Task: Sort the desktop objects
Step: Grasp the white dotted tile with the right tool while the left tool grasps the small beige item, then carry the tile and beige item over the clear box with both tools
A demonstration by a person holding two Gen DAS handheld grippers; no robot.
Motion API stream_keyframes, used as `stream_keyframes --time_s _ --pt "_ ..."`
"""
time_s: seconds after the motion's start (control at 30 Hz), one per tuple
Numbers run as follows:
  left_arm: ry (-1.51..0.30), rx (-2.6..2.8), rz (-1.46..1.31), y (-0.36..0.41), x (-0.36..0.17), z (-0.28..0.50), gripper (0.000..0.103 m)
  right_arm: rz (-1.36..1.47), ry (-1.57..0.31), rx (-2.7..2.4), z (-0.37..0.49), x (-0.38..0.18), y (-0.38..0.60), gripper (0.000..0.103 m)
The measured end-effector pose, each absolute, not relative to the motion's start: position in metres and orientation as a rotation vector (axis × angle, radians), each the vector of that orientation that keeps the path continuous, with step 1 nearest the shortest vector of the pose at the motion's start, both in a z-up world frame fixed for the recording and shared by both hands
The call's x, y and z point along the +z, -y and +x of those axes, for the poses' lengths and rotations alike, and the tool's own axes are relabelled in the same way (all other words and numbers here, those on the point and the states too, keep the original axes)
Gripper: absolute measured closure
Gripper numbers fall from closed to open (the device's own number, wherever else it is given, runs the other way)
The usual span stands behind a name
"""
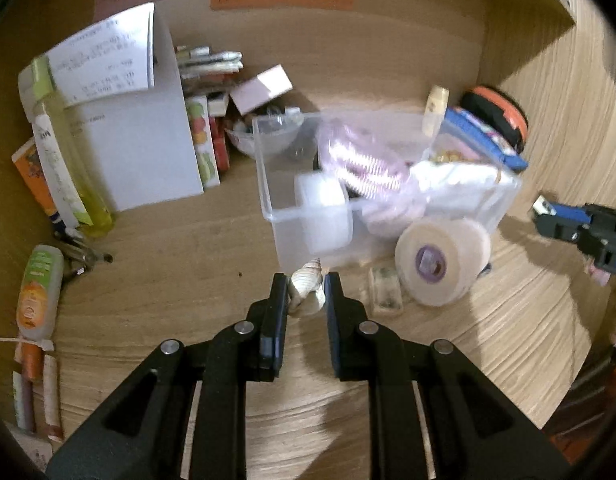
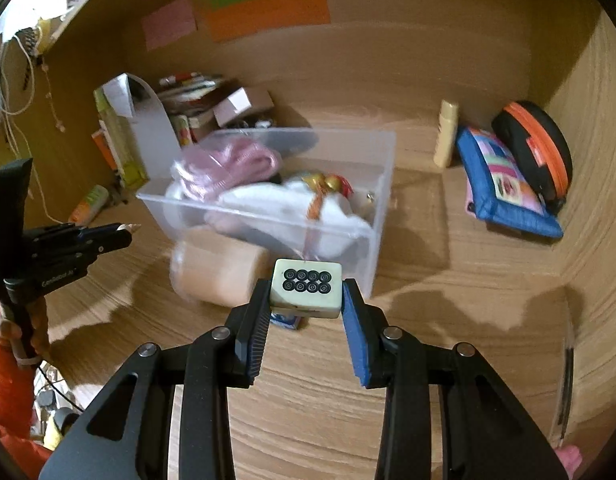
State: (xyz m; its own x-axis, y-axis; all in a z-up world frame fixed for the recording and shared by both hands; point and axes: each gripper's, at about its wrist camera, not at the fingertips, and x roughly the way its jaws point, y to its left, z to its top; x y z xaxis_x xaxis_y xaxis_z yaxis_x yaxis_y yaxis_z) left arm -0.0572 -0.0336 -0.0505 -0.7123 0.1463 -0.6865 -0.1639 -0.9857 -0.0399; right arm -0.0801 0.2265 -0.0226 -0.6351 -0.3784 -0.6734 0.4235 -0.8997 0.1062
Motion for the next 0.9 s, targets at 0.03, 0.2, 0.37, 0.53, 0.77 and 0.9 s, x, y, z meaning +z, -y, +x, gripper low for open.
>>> stream_keyframes --time_s 0.03,0.2,0.37,0.53,0.77,0.9 --pt "-0.029 2.768 -1.084 0.034 -0.045 -0.057 0.086 0.996 -0.084 -2.496 -0.08 -0.02 -0.226 0.071" --pt "0.005 2.781 -1.001 0.032 -0.027 -0.054 0.086 0.939 -0.053 -2.485 -0.085 -0.008 -0.221 0.071" --pt "0.022 2.785 -0.93 0.021 -0.009 -0.056 0.086 0.896 -0.01 -2.467 -0.093 -0.002 -0.216 0.071" --pt "-0.007 2.792 -0.9 0.01 0.006 -0.069 0.086 0.852 -0.021 -2.466 -0.105 0.01 -0.211 0.071" --pt "-0.031 2.774 -0.863 -0.005 0.024 -0.087 0.086 0.815 -0.036 -2.462 -0.127 0.022 -0.206 0.071" --pt "-0.036 2.752 -0.861 -0.012 0.028 -0.099 0.086 0.79 -0.045 -2.463 -0.138 0.031 -0.203 0.071"
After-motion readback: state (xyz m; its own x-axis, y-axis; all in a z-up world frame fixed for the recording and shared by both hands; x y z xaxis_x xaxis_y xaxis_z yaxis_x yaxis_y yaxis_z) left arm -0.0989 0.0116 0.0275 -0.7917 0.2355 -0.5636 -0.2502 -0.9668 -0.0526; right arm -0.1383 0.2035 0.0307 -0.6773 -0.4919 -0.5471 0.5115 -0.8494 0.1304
